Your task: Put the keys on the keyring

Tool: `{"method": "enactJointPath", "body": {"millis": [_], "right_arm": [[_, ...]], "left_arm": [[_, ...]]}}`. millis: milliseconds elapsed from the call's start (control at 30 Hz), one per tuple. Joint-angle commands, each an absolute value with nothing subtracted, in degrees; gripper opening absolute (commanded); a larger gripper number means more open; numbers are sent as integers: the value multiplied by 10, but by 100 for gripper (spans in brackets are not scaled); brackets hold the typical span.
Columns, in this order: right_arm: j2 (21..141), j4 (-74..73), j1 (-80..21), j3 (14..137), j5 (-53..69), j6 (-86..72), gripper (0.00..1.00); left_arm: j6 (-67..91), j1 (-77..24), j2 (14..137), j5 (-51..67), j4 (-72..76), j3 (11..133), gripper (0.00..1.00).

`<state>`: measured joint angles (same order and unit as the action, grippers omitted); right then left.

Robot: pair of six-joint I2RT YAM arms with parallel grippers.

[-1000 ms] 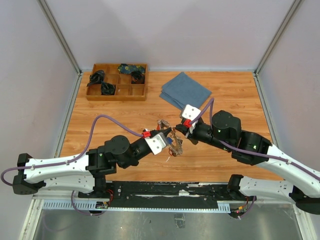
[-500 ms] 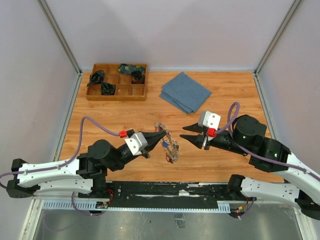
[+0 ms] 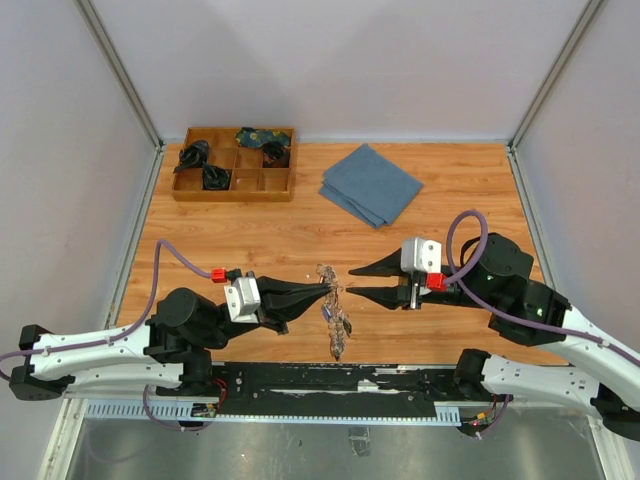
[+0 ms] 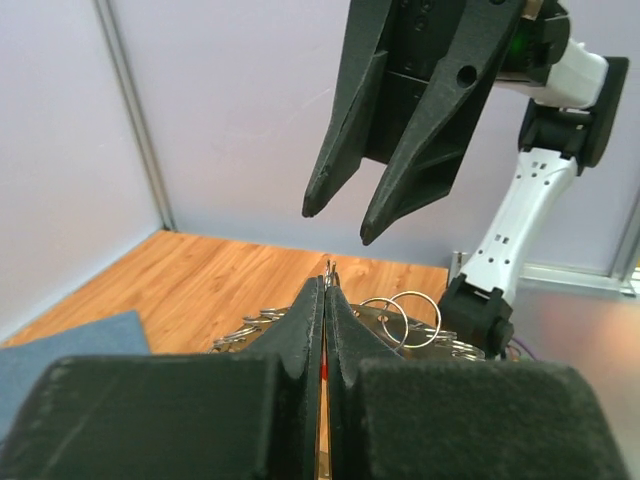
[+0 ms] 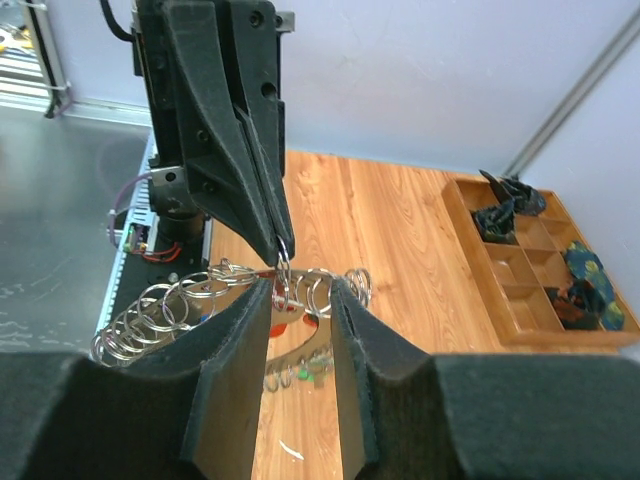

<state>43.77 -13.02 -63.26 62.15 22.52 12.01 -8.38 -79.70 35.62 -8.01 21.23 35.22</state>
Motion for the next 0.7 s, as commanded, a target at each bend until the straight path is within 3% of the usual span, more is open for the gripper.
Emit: {"method": "enactJointPath", "body": {"millis": [0,667], "right_arm": [[446,-85,-639,614,274,100,31],[463,-116,-639,610,308,99,20]], "left_arm": [[-71,-801,352,-47,272,357,1],[-74,-801,357,-24,270,371,1]]}}
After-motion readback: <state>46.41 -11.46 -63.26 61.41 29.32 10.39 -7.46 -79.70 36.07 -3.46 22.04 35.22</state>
